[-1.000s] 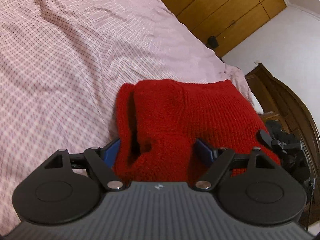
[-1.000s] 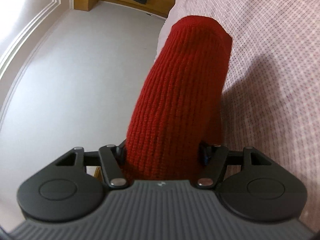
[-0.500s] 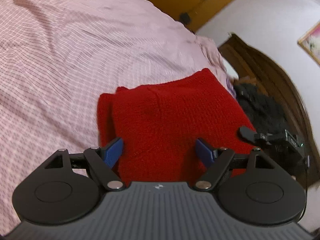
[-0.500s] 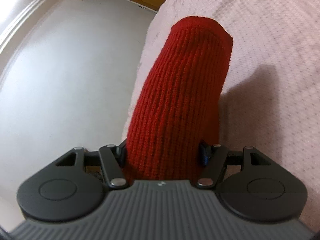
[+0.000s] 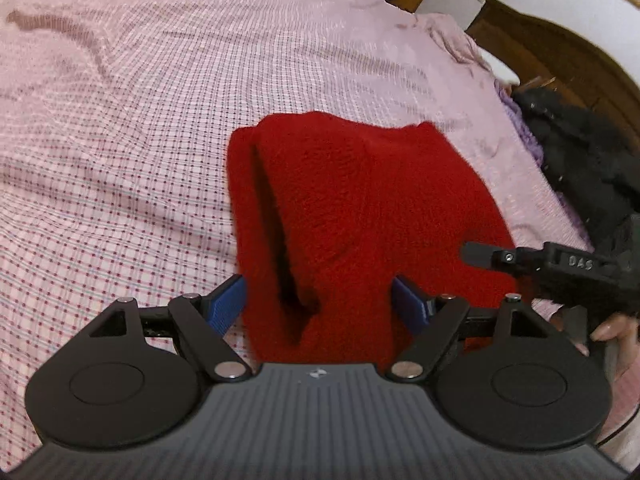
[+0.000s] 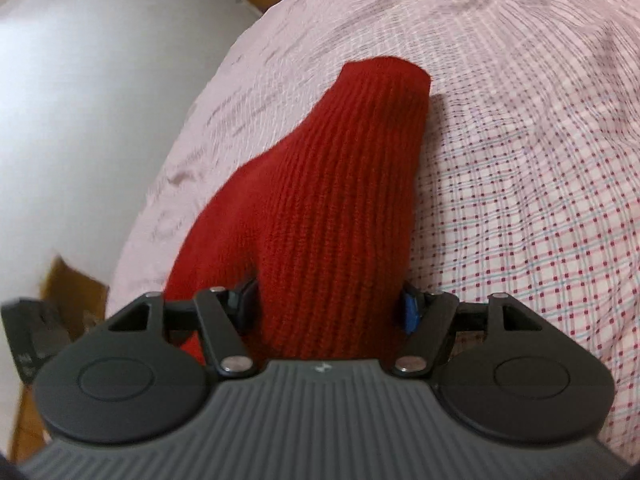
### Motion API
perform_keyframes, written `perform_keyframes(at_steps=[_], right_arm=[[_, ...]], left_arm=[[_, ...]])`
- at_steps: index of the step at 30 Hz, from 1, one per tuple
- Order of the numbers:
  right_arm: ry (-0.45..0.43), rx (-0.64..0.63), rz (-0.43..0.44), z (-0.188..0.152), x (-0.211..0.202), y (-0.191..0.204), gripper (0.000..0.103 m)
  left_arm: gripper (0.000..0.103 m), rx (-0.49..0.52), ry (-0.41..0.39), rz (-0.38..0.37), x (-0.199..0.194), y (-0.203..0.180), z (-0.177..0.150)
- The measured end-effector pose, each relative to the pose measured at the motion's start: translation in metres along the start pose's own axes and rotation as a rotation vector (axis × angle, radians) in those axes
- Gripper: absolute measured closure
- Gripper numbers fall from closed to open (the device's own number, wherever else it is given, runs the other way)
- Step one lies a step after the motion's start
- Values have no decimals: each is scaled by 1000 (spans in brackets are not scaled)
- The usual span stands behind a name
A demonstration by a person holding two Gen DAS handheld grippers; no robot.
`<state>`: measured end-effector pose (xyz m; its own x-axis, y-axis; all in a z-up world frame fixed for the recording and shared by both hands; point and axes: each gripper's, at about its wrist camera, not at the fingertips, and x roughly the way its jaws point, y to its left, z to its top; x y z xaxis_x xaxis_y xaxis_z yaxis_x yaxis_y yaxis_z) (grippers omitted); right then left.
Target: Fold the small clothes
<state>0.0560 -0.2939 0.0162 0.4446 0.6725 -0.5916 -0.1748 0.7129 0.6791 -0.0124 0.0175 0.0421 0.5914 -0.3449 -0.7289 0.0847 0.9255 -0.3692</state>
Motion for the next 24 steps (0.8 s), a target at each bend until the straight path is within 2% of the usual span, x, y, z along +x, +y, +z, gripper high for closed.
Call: perform_keyframes(at_steps=[3,5,10,13,16,17,18,21,24], right_arm=[[8,-36,-14,0,8,6,33],[-6,-30,-26,-3,-2,6,32],[-47,-92,-83,-13,-24,33,32],[-102,-170,-155,-18,-40,49,32],[-175,-288,-222,-25,-54,66,34],[-174,-305,-219,-27,-56,69,41],[-157,-314,-207,-29,-56,72,56],[-109,-368,-211,-37,-48,78,66],[-71,-410,-209,-47,-42,88,66]], left_arm=[[19,18,-1,16,-2,0,-4],[19,10,-3,18,-4,1,-4],[21,75,-77,54,-18,-12,9],[26,122,-128,45,-33,-24,15],[34,173,-138,22,-37,-37,20],[36,187,-133,23,-36,-42,20],[41,204,-123,29,-33,-45,21],[48,250,-91,85,-23,-51,16],[50,267,-61,133,-12,-45,7]])
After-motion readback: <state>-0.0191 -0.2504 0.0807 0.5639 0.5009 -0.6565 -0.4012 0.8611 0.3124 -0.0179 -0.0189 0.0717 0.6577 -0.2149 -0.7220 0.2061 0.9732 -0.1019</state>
